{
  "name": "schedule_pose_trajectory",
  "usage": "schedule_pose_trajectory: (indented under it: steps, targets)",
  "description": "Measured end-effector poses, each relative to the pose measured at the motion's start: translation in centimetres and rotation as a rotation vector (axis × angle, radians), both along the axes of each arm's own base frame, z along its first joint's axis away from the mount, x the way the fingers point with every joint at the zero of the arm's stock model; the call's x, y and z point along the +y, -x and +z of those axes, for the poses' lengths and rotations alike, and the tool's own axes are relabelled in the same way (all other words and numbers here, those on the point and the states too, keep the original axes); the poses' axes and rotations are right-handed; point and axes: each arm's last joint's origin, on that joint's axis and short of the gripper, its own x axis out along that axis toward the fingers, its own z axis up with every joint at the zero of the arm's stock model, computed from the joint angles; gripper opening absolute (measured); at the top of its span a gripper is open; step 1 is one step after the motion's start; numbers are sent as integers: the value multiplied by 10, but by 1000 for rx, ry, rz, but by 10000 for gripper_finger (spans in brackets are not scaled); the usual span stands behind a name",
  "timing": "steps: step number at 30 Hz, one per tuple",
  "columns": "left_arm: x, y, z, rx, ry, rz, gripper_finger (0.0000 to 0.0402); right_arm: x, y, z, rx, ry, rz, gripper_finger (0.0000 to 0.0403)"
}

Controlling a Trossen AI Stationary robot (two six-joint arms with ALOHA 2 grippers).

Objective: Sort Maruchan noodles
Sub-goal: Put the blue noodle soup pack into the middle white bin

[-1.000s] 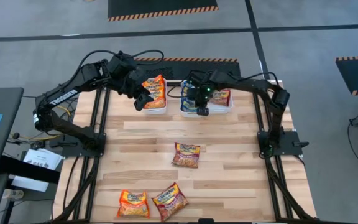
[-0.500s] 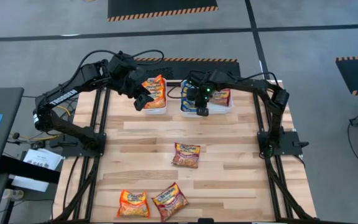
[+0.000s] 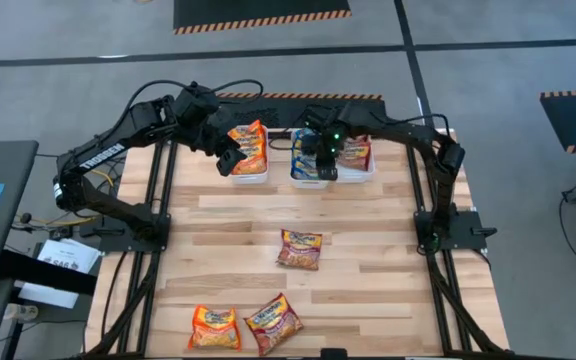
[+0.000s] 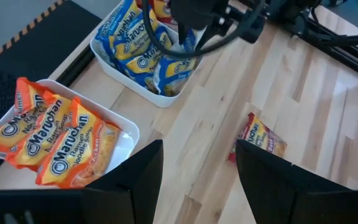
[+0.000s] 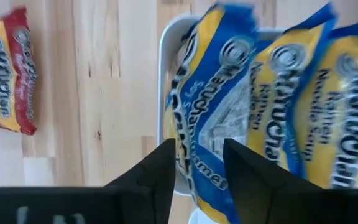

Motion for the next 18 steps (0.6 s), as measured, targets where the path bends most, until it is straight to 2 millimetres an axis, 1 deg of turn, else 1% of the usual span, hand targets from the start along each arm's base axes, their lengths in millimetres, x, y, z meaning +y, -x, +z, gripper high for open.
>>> schedule_pose_trajectory:
  steps: [6,11,14,18]
  targets:
    - [0,0,0,2,4,-3,187,-1,4,21,14,-9,-9,166]
    - [-9,-1,-3,40,20,-23,187,-4,13,41,28,-25,-39,164]
    - [-20,-2,-7,73,52,-38,187,-5,24,60,-7,-8,-58,164]
    - [-43,-7,-16,90,102,-79,187,-5,44,82,-41,6,-101,164]
